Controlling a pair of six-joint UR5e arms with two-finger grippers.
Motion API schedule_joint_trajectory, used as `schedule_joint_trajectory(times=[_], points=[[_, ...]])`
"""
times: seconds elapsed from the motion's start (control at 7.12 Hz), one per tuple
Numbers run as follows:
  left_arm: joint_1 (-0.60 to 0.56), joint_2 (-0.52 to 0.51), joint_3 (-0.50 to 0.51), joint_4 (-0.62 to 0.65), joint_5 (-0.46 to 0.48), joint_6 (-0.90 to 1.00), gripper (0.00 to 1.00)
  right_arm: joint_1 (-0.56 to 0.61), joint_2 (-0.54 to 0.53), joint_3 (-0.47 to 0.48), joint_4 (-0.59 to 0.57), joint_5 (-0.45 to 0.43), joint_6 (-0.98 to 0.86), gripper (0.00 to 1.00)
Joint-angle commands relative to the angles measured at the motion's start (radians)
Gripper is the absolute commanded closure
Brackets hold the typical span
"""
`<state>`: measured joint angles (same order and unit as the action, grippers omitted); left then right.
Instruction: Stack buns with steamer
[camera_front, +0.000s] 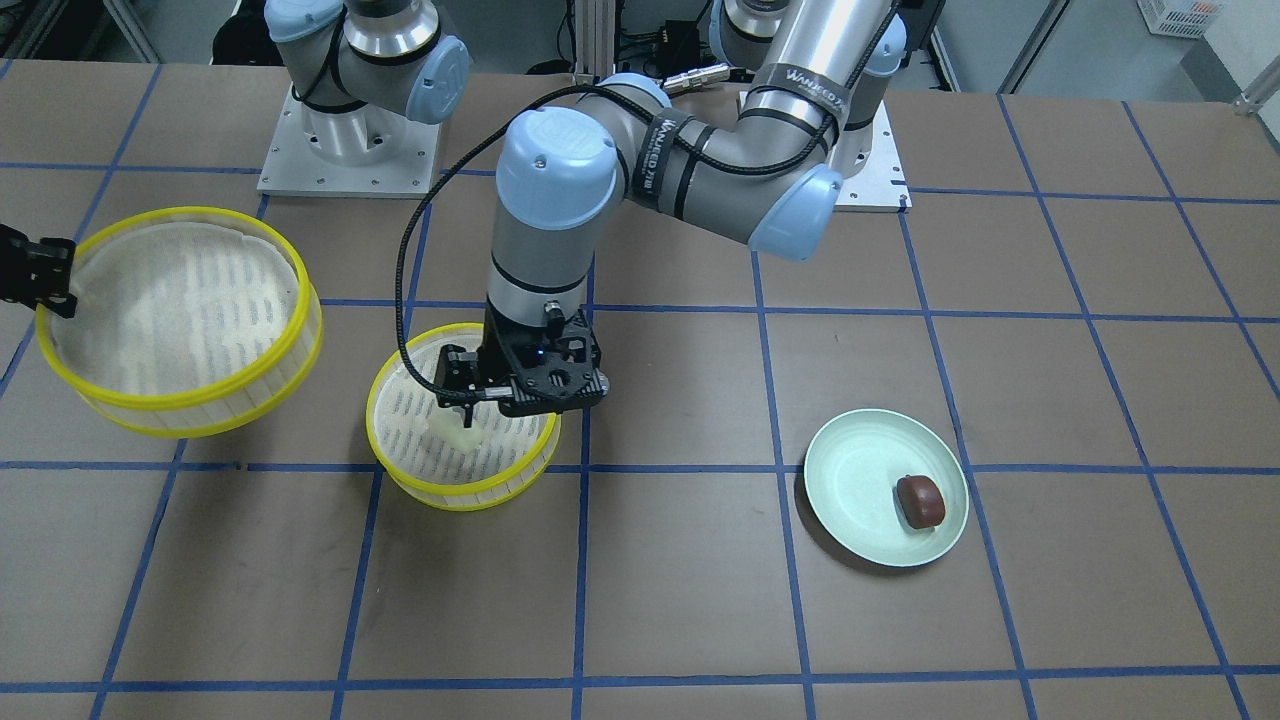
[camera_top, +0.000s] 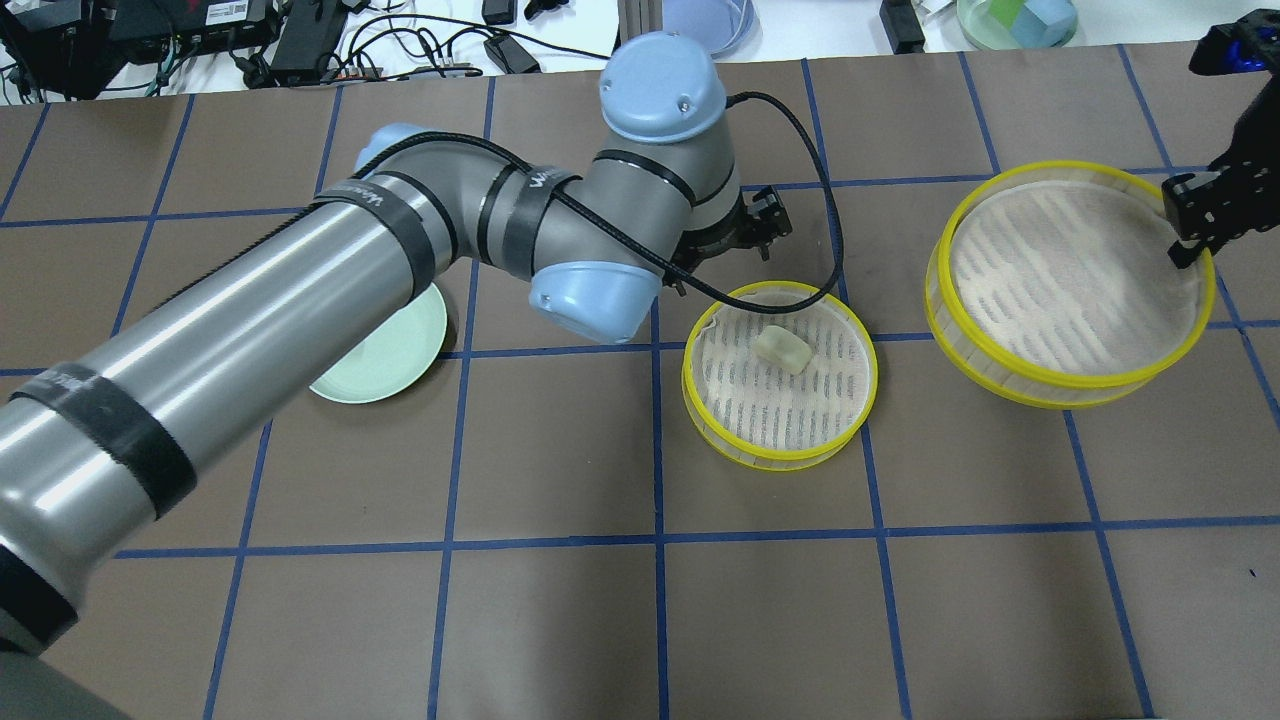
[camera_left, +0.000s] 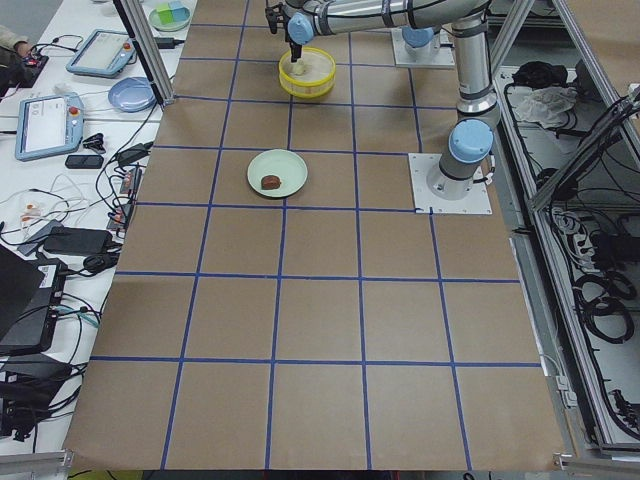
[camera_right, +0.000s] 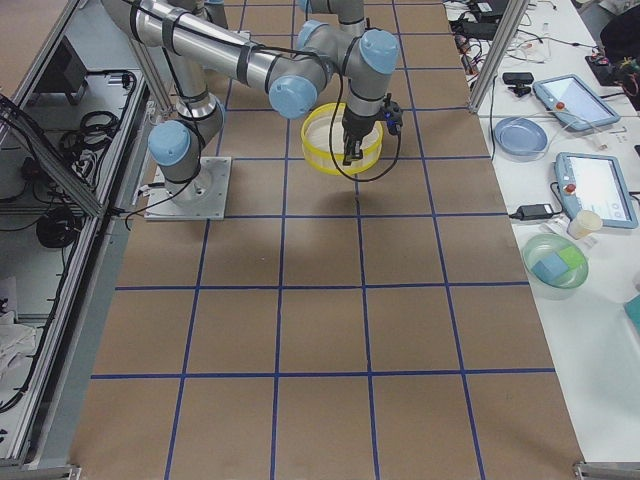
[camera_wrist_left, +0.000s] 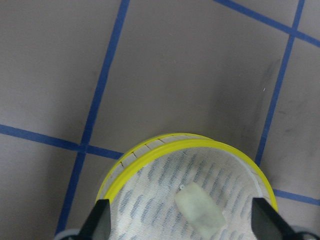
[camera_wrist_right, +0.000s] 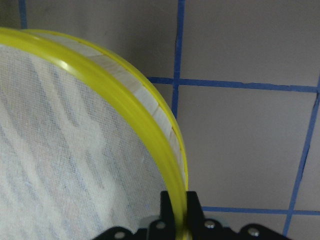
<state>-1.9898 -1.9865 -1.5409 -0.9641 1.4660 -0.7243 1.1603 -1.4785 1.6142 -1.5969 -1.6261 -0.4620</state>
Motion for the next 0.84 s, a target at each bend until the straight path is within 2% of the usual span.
schedule_joint_trajectory(times=[0.0,0.14,0.42,0.56,0.7], points=[[0.153,0.076,-0.013,-0.143,0.010,0.190,0.00,0.146,0.045,0.001,-0.002,0.020,0.199,0.80],[0.234,0.104,-0.021,-0.195,0.013,0.257,0.00,0.223,0.082,0.001,-0.012,0.022,0.274,0.80],[0.453,0.115,-0.079,-0.219,0.007,0.484,0.00,0.336,0.128,0.004,-0.015,0.060,0.400,0.80],[0.529,0.114,-0.096,-0.226,0.017,0.562,0.00,0.354,0.151,0.019,-0.029,0.060,0.407,0.82],[0.616,0.101,-0.114,-0.228,0.078,0.641,0.00,0.360,0.162,0.051,-0.084,0.058,0.395,0.81]])
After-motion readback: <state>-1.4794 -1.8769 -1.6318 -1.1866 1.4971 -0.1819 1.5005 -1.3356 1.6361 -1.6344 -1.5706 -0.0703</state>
